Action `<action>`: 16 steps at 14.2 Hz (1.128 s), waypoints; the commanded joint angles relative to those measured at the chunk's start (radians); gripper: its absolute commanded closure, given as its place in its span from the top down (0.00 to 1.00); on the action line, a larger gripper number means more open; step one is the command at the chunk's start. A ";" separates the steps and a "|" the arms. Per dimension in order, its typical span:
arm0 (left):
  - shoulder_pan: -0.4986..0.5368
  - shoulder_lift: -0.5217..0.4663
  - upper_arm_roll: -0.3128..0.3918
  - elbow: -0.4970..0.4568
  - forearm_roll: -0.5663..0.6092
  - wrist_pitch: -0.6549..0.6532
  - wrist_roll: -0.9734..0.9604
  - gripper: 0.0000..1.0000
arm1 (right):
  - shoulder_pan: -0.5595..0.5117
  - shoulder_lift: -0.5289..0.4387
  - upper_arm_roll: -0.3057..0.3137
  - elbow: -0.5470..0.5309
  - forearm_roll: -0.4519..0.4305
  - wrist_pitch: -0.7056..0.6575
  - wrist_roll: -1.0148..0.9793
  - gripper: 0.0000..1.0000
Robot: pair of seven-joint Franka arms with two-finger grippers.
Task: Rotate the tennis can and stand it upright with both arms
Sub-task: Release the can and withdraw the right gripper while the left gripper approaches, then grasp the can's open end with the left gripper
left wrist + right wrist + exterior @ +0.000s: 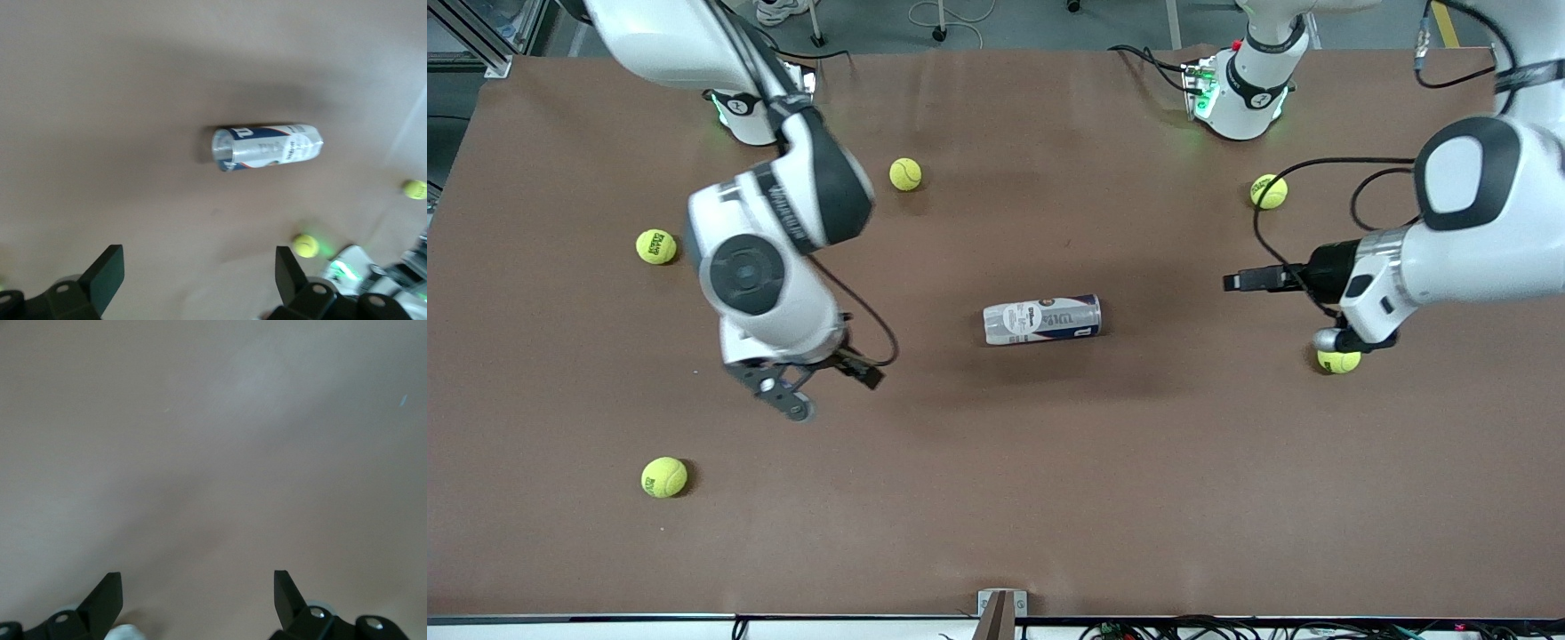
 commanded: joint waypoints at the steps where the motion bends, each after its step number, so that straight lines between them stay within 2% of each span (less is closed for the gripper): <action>1: 0.004 0.054 -0.002 -0.039 -0.141 0.045 0.040 1.00 | -0.120 -0.103 0.021 -0.125 0.006 -0.016 -0.270 1.00; 6: -0.013 0.111 -0.011 -0.209 -0.449 0.206 0.306 1.00 | -0.326 -0.198 0.015 -0.180 0.003 -0.071 -0.718 1.00; 8: -0.019 0.140 -0.047 -0.254 -0.558 0.300 0.391 1.00 | -0.393 -0.253 0.014 -0.209 0.000 -0.083 -0.812 1.00; 11: -0.028 0.240 -0.121 -0.255 -0.726 0.407 0.552 0.99 | -0.458 -0.316 0.012 -0.212 -0.023 -0.149 -0.904 1.00; 13: -0.038 0.280 -0.138 -0.254 -0.798 0.438 0.633 0.99 | -0.476 -0.337 0.012 -0.206 -0.066 -0.163 -0.973 1.00; 16: -0.064 0.311 -0.140 -0.254 -0.806 0.473 0.654 0.99 | -0.490 -0.345 0.011 -0.165 -0.070 -0.214 -0.989 1.00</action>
